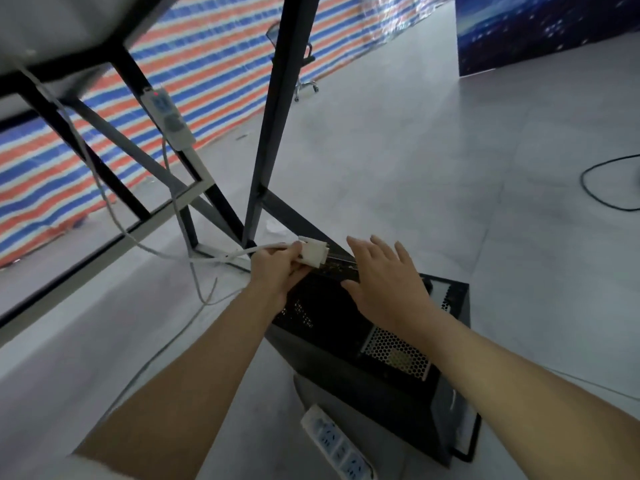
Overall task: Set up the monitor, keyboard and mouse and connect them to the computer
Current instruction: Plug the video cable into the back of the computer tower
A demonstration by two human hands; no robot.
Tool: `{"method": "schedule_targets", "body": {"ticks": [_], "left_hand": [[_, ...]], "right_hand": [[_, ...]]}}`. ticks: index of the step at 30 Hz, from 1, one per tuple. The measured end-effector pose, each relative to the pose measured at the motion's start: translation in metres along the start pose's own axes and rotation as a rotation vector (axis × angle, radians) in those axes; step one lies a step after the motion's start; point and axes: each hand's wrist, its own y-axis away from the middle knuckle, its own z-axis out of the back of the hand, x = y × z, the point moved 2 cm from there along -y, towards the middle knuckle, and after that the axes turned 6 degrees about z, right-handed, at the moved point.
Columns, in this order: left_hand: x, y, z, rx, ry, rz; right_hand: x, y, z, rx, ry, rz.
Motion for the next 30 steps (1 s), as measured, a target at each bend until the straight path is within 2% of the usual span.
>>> {"method": "schedule_targets", "body": {"ticks": [4, 9, 25, 30], "left_hand": [[-0.002, -0.039, 0.023, -0.263, -0.203, -0.087], [-0.001, -0.074, 0.038, -0.367, -0.338, -0.138], [0.002, -0.075, 0.016, -0.378, -0.656, -0.381], [0.002, -0.069, 0.014, -0.39, -0.679, -0.405]], "right_hand": [[-0.01, 0.001, -0.02, 0.205, 0.165, -0.008], [-0.02, 0.002, -0.037, 0.364, 0.231, -0.037], [-0.024, 0.004, -0.042, 0.323, 0.202, -0.029], [-0.024, 0.006, -0.04, 0.316, 0.187, -0.021]]}}
